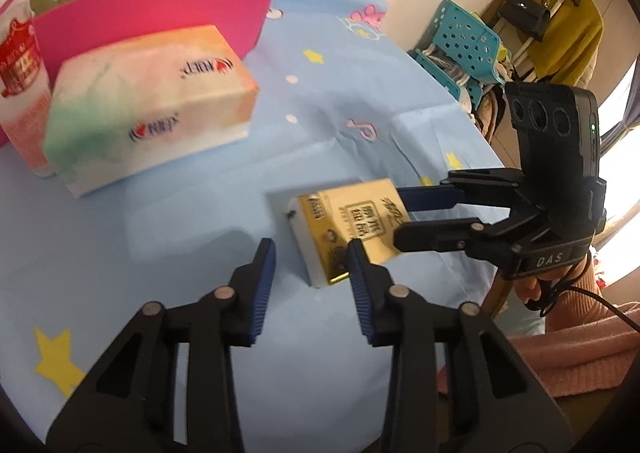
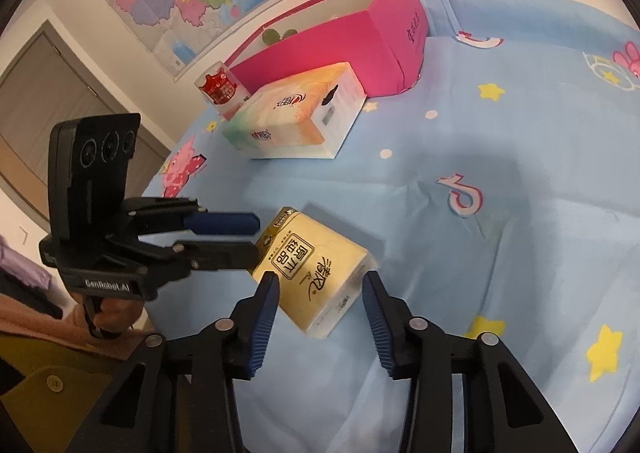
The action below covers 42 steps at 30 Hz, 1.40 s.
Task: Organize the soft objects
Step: 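Move the right gripper to the gold-and-cream tissue pack and grasp it, then carry the gold-and-cream pack with the right gripper over the pink box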
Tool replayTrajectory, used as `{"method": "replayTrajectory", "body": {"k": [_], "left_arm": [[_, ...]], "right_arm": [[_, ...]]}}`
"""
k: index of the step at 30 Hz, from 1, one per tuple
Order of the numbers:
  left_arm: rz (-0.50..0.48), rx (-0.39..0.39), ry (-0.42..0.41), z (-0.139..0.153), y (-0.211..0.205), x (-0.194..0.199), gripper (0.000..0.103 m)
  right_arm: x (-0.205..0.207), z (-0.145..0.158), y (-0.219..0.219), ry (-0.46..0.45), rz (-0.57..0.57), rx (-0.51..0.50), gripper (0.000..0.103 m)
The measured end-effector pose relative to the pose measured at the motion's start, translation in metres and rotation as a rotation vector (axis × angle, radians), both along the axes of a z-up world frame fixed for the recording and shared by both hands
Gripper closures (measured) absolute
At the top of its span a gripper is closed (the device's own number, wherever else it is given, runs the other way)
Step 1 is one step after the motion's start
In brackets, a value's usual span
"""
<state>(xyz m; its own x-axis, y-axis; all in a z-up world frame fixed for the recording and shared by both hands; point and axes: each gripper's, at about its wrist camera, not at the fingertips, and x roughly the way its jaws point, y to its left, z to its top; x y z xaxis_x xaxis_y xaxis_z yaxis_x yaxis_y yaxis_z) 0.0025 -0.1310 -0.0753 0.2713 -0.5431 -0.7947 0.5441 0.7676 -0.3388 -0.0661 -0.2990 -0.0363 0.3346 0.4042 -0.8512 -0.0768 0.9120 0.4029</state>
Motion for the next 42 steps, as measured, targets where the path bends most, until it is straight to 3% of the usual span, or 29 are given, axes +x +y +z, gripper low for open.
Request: {"method": "replayTrajectory", "body": {"k": [4, 18, 42], "left_arm": [[-0.002, 0.002, -0.007, 0.001, 0.0, -0.003, 0.072], [0.093, 0.014, -0.009, 0.009, 0.023, -0.001, 0.072], [0.157, 0.045, -0.146, 0.05, 0.035, 0.006, 0.072]], "right_arm": [[0.004, -0.004, 0.005, -0.005, -0.012, 0.019, 0.073], [0.019, -0.005, 0.026, -0.03, 0.007, 0.037, 0.073], [0.052, 0.026, 0.045, -0.147, 0.048, 0.024, 0.073]]}}
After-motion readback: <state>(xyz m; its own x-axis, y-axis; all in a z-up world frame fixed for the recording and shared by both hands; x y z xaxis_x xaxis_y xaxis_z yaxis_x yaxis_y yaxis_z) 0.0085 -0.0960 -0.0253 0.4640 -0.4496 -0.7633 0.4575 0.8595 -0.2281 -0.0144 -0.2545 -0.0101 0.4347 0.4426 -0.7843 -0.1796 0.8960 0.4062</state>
